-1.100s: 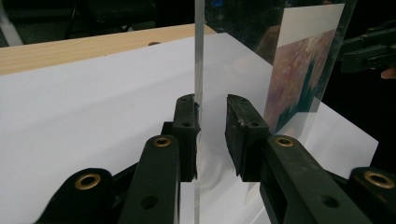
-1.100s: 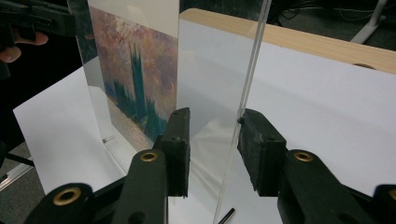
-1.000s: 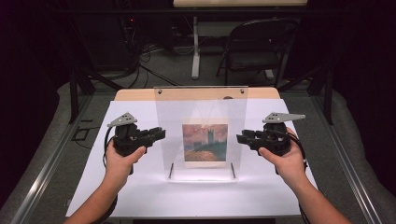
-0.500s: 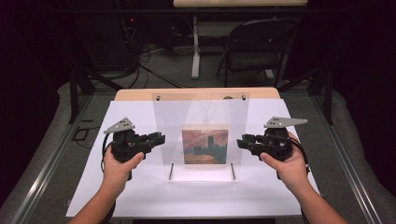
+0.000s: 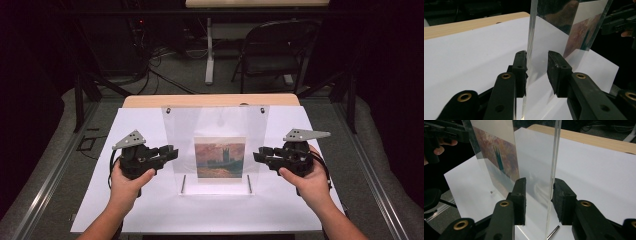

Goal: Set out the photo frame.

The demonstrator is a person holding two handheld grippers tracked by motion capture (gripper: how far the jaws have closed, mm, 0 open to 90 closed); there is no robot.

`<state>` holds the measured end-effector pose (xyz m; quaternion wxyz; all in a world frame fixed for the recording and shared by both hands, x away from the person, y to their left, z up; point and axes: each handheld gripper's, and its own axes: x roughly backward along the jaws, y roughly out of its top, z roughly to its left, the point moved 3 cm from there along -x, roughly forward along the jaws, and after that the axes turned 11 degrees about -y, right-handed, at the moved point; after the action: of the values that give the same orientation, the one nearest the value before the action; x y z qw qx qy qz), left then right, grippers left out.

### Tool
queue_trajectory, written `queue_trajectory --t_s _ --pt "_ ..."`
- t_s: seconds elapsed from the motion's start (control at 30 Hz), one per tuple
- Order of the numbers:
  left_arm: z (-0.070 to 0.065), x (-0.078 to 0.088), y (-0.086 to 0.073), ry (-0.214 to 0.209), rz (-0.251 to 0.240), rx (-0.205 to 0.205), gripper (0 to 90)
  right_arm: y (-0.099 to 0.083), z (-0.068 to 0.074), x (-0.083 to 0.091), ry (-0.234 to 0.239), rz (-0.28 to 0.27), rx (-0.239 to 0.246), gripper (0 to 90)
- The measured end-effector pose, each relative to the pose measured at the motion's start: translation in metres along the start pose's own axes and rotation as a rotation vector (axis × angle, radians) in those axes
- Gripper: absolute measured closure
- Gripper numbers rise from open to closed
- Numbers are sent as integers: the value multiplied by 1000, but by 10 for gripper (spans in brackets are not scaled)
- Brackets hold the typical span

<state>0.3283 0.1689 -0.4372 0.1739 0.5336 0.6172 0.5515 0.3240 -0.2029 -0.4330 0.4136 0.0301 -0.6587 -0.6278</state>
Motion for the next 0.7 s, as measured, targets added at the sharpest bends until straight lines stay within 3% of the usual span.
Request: queue_trajectory --t_s 0.27,0.4,0.53,0.7 --pt "1 -1 1 -17 -1 14 660 1 0 -1 7 -3 1 629" --pt "-1 -3 2 -18 -3 15 571 2 1 -2 22 -12 -6 533" --pt "-1 -5 3 -7 4 8 477 3 3 -4 3 -43 10 405" --pt "-1 -5 3 32 11 -16 369 3 4 -6 -12 -57 19 323"
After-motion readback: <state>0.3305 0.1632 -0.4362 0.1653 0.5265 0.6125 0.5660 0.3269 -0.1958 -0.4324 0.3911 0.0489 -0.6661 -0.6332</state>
